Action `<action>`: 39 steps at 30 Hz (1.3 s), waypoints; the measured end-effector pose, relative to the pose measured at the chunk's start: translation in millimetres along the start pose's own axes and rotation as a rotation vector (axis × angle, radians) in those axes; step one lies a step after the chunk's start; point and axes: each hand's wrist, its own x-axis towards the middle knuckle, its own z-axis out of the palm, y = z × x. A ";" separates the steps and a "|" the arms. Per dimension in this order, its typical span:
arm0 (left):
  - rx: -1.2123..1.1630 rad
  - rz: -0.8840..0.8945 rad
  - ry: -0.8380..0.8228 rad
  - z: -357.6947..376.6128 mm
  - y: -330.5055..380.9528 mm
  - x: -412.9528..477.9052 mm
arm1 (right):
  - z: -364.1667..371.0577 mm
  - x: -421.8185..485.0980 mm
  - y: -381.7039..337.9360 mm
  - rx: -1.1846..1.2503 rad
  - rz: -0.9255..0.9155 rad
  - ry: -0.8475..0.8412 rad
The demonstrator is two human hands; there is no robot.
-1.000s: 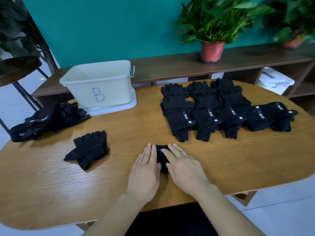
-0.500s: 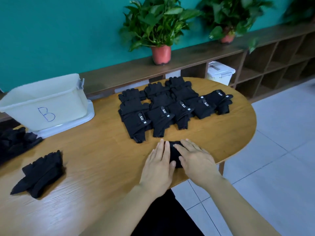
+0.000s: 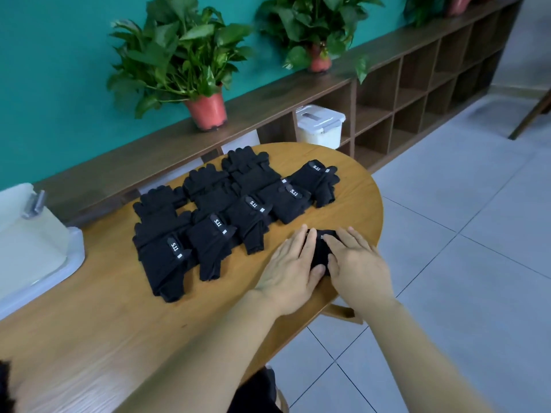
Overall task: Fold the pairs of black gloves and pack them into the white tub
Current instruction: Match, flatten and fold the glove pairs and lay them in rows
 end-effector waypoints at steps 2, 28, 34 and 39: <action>0.036 0.048 -0.022 -1.3 -3.0 17.8 | 3.5 6.2 3.9 -0.047 0.055 0.081; 0.399 0.162 0.132 6.7 -27.4 70.8 | 16.8 19.8 0.3 -0.187 0.250 0.247; 0.375 0.138 0.157 5.3 -30.3 66.7 | 19.9 26.7 -0.1 -0.191 0.246 0.245; 0.347 0.174 0.125 6.3 -33.9 48.3 | 23.7 25.6 1.6 -0.214 0.233 0.260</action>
